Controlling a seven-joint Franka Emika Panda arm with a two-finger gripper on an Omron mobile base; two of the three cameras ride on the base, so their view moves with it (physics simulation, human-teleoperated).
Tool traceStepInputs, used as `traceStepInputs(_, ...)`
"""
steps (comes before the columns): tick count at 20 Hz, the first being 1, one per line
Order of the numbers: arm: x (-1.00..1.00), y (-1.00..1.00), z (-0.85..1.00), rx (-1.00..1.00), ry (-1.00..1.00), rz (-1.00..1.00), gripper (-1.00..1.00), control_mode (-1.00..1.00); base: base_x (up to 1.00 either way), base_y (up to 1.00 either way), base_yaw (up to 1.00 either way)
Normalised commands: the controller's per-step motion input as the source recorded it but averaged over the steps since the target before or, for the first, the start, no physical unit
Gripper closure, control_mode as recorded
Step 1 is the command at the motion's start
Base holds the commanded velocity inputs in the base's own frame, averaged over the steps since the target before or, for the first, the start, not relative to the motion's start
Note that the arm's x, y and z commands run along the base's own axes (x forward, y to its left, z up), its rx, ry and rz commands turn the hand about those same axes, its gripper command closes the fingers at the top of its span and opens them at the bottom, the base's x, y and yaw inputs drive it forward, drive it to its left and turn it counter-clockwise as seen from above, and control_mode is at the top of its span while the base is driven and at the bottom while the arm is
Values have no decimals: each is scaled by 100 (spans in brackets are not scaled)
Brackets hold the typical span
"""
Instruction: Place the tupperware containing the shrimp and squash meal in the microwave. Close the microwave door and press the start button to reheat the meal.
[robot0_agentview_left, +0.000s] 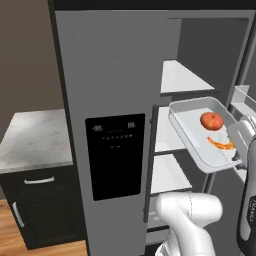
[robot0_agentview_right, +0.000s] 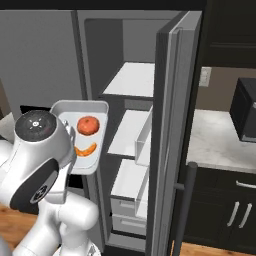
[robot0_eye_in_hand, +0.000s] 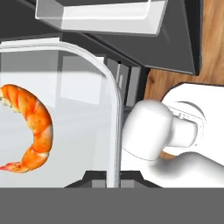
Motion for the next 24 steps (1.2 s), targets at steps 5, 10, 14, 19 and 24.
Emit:
traceStepInputs(5,4,0,0,0,0,0,100,-100,0,0,0)
traceStepInputs(10,-22,16,-9,-1,0,0,100,-100,0,0,0)
traceStepInputs(14,-65,40,-15,-5,-1,0,100,-100,0,0,0)
traceStepInputs(19,-41,26,-3,-2,0,-2,100,-100,0,0,0)
traceStepInputs(24,13,1,7,0,0,-12,100,-100,0,0,0)
